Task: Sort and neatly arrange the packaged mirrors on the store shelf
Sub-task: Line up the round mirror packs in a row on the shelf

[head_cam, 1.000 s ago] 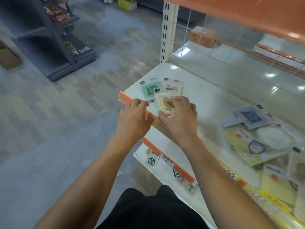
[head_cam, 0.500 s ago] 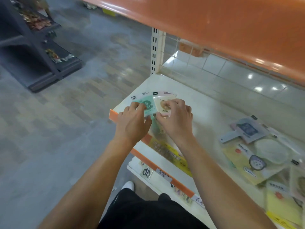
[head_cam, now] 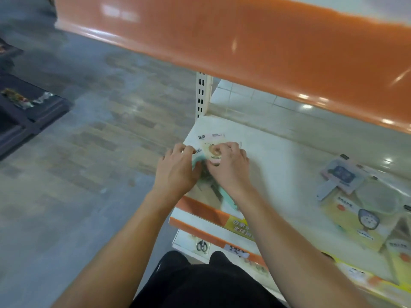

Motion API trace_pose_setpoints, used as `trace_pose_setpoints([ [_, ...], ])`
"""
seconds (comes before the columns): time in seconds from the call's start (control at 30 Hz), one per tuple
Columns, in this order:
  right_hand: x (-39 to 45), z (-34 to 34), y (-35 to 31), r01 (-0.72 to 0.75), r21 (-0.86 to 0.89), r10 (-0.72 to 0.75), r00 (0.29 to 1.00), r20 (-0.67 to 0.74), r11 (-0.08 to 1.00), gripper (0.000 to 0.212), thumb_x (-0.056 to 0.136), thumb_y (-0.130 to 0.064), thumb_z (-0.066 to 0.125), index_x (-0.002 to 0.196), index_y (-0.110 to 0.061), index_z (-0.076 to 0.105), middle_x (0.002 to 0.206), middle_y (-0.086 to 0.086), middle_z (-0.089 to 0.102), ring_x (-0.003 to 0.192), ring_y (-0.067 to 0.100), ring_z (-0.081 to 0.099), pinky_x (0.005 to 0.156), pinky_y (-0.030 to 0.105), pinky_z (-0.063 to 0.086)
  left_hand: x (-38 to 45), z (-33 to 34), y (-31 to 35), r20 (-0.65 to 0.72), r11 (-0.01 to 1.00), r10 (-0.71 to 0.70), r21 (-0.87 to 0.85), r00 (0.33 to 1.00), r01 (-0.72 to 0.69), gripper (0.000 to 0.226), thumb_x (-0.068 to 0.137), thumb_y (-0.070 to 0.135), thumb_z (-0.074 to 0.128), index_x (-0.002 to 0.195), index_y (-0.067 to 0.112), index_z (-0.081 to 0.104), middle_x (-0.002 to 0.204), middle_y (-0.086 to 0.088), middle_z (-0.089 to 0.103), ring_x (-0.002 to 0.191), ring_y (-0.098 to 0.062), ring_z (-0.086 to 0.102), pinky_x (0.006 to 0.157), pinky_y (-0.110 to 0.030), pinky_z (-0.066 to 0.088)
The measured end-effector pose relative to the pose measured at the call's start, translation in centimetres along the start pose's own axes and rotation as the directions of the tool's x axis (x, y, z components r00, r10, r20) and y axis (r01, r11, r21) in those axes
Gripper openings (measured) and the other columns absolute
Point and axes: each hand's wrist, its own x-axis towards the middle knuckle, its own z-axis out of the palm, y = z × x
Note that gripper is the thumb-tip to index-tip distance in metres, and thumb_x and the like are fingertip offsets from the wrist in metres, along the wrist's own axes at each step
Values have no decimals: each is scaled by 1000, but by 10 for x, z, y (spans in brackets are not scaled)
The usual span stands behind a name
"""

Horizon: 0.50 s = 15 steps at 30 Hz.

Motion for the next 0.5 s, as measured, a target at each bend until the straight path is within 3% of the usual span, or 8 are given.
trace_pose_setpoints([
  [0.2, -4, 4, -1, -40, -45, 40, 999, -1, 998, 44, 80, -46, 65, 121, -31, 60, 131, -3, 49, 121, 29, 43, 101, 41, 38, 9, 2, -6, 68, 999, 49, -24, 997, -47, 38, 91, 40, 51, 122, 18, 52, 126, -5, 50, 104, -33, 54, 88, -42, 43],
  [0.5, -30, -12, 9, -202, 53, 207, 971, -122, 978, 43, 88, -47, 56, 127, -27, 56, 133, -5, 48, 126, 22, 41, 105, 38, 35, 11, 0, 6, 24, 967, 244, -80, 970, -241, 38, 92, 39, 51, 120, 15, 52, 126, -4, 52, 100, -32, 57, 77, -39, 42],
])
